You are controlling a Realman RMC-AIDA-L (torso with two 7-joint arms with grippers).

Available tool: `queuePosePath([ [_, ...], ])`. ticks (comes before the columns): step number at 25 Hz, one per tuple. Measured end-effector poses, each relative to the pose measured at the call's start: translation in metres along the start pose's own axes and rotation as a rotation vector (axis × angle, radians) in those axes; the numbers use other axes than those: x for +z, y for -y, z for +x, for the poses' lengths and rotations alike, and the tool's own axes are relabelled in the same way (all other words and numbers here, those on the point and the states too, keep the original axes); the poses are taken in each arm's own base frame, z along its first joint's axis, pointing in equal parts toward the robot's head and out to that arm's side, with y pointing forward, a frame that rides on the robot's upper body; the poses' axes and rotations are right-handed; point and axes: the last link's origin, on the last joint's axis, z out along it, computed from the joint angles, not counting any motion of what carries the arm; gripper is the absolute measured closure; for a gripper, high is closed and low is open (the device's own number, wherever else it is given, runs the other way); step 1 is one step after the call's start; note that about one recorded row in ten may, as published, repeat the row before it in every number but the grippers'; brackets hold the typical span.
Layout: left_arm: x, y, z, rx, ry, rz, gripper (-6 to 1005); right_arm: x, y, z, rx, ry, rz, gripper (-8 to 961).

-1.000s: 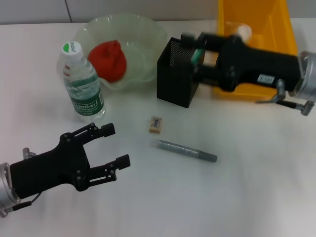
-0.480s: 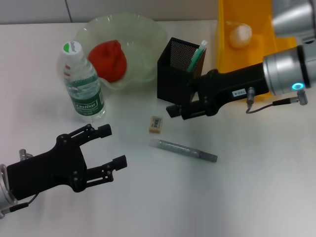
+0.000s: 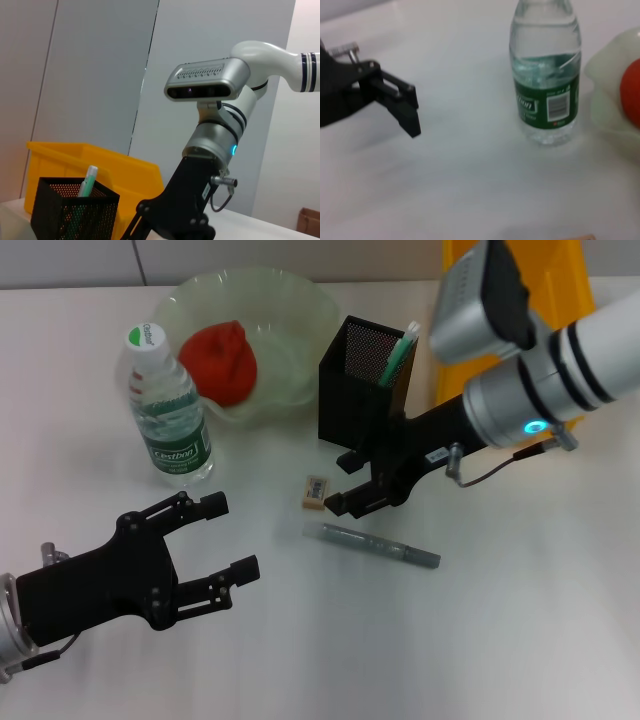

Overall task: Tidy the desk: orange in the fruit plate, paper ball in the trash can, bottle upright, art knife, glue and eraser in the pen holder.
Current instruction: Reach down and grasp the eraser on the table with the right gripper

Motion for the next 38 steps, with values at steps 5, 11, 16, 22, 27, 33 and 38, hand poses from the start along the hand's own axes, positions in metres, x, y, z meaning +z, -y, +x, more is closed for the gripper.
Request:
queuePosePath([
  [5,0.001,0.000,0.000,-0.001,-0.002,-0.001,158,0.010,-0.001,-0.005,-0.036,-0.040,0.024,326],
  [11,0.001,-0.001,0.000,-0.001,-0.005,-0.002,158,0.020,-0.001,-0.010,-0.083,-0.067,0.055,326],
  [16,0.001,-0.001,0.001,0.000,-0.007,-0.002,158,0.031,-0.005,-0.014,-0.118,-0.068,0.072,327],
  [22,0.001,-0.001,0.001,0.000,-0.010,-0.002,158,0.041,-0.006,-0.014,-0.153,-0.085,0.100,327],
  [27,0.001,-0.001,0.001,0.000,-0.011,-0.003,158,0.045,-0.006,-0.015,-0.158,-0.080,0.117,326],
  [33,0.001,0.000,0.002,0.001,-0.012,-0.006,158,0.049,-0.006,-0.012,-0.173,-0.091,0.137,326],
  [38,0.001,0.000,0.002,0.002,-0.012,-0.006,158,0.052,-0.007,-0.012,-0.169,-0.089,0.133,326],
])
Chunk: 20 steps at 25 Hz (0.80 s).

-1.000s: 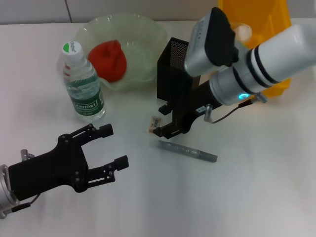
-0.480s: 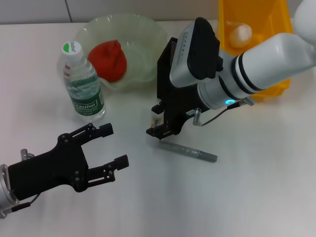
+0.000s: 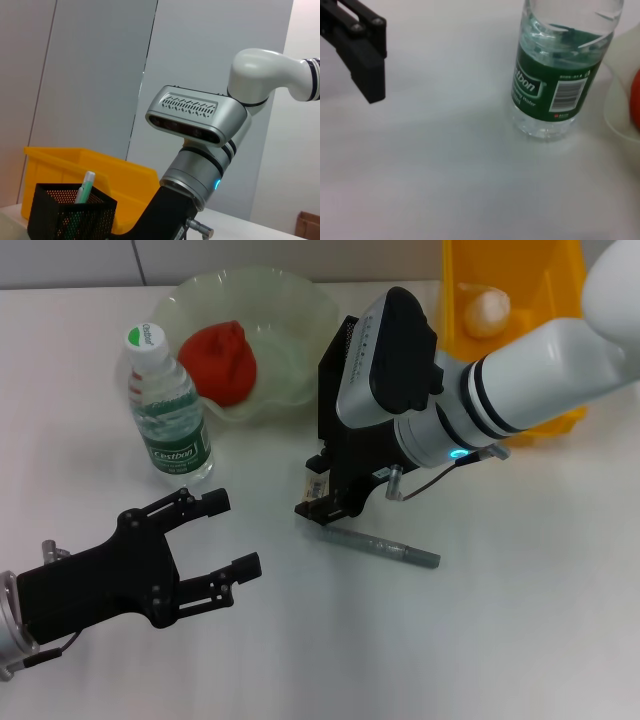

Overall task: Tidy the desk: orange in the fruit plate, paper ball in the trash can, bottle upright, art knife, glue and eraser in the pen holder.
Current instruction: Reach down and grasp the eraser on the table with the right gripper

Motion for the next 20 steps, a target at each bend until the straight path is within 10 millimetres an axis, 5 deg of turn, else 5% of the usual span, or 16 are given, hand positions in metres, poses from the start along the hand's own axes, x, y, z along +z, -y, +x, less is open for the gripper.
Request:
queuePosePath([
  [20,0.0002,0.0000,0.0000,-0.001,0.000,-0.001,159,0.0050,-0.0004,0.0034,-0.025,-0.019,0.028,473],
])
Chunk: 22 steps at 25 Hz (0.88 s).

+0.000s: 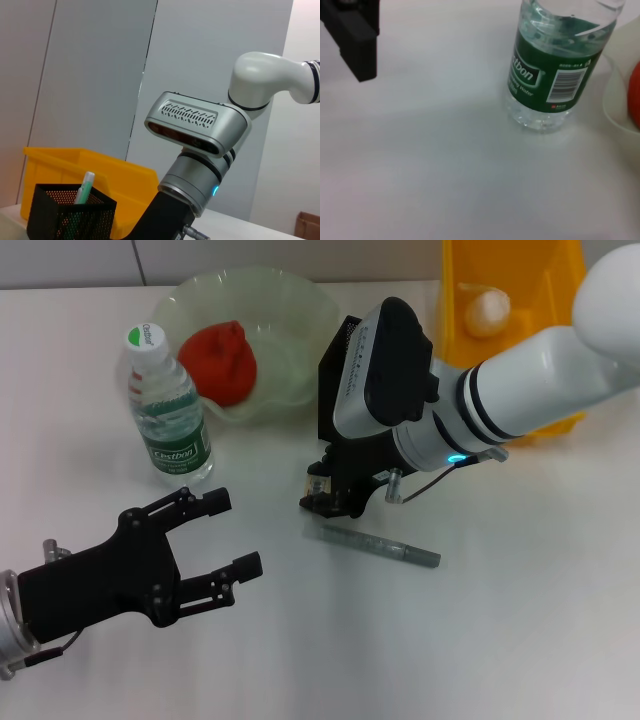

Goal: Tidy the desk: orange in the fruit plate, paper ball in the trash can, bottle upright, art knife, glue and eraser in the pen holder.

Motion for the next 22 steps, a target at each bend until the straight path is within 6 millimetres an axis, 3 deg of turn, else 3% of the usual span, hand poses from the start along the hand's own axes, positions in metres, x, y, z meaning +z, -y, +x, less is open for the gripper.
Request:
queuePosePath([
  [10,0.000,0.002,0.001,-0.001,0.001,0.002,159,-0.004,-0.002,-0.005,0.029,0.068,0.003,563],
  [22,-0.004,0.004,0.001,0.002,0.005,0.021,159,-0.033,-0.004,0.009,0.127,0.289,-0.042,564],
])
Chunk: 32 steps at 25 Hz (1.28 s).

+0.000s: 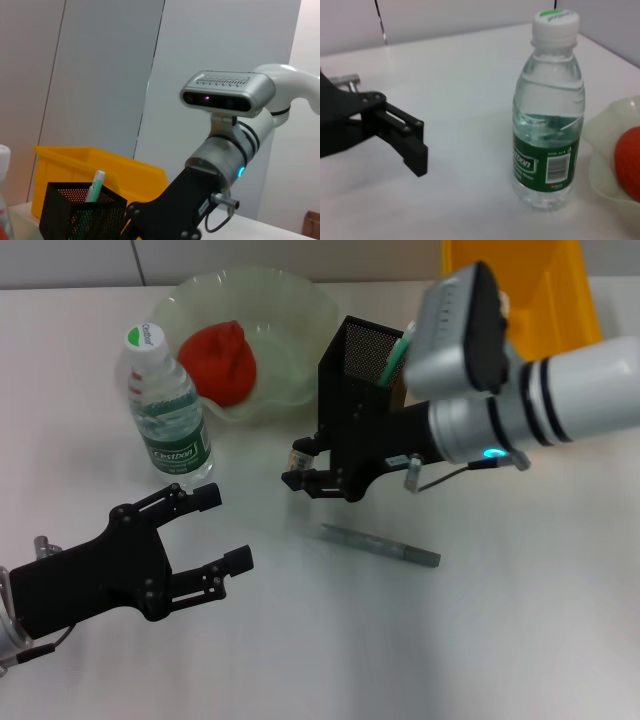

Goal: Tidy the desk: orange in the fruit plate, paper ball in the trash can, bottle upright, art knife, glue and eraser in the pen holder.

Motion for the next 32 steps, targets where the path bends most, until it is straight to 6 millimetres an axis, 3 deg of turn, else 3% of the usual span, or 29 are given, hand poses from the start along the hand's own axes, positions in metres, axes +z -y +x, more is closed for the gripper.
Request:
queuePosePath([
  [18,-0.004,0.002,0.000,0.010,0.006,0.008,159,-0.051,-0.014,0.038,0.042,0.332,-0.064,565],
  [32,-0.008,0.003,0.002,0.016,0.010,0.007,159,-0.069,-0.023,0.058,0.040,0.517,-0.034,565],
])
